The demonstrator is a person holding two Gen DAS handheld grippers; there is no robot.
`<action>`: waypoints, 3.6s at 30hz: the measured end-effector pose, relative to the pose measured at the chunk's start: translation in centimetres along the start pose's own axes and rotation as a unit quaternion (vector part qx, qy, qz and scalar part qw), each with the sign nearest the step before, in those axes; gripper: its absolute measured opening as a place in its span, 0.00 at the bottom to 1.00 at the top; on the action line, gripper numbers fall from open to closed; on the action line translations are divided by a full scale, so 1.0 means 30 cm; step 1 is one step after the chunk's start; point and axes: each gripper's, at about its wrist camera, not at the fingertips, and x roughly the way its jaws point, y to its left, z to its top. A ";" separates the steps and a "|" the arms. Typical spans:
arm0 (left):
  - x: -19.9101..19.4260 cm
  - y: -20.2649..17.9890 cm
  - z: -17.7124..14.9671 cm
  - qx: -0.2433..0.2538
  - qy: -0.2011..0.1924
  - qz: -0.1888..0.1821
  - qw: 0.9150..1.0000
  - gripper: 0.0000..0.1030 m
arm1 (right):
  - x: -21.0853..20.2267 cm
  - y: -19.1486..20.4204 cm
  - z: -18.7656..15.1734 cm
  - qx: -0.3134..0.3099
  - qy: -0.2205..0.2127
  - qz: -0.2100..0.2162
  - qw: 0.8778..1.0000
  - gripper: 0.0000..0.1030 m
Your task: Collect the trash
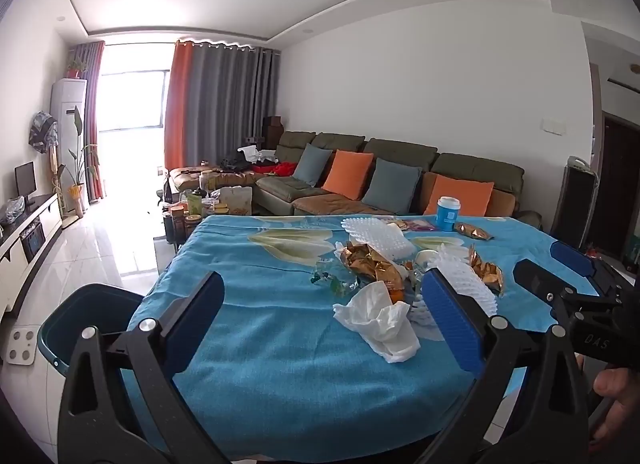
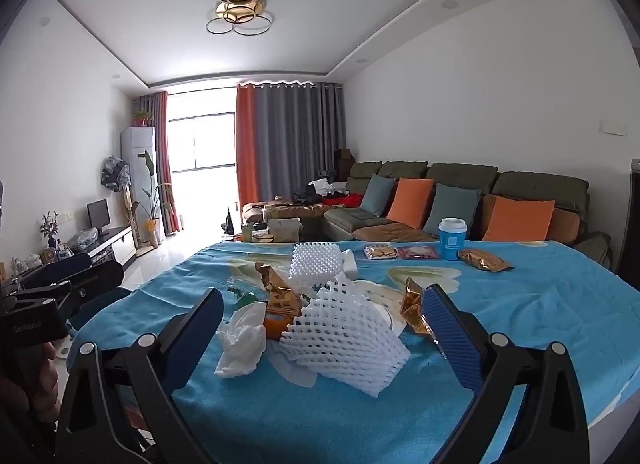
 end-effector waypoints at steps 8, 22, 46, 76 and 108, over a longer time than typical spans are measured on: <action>-0.016 0.002 0.005 -0.001 -0.005 0.001 1.000 0.95 | 0.000 0.001 0.003 -0.001 0.003 -0.005 1.000 0.94; -0.034 0.010 0.005 -0.003 -0.013 0.008 1.000 0.95 | -0.016 0.003 0.004 0.000 -0.004 -0.008 1.000 0.94; -0.038 0.018 0.004 -0.005 -0.008 0.008 1.000 0.95 | -0.017 0.003 -0.008 -0.004 -0.002 -0.011 1.000 0.94; -0.045 0.013 -0.001 -0.005 -0.008 0.010 1.000 0.95 | -0.038 0.003 -0.005 -0.003 -0.014 -0.025 1.000 0.94; -0.023 -0.008 0.006 -0.003 0.002 -0.005 1.000 0.95 | -0.034 -0.032 -0.002 0.008 -0.012 -0.025 1.000 0.94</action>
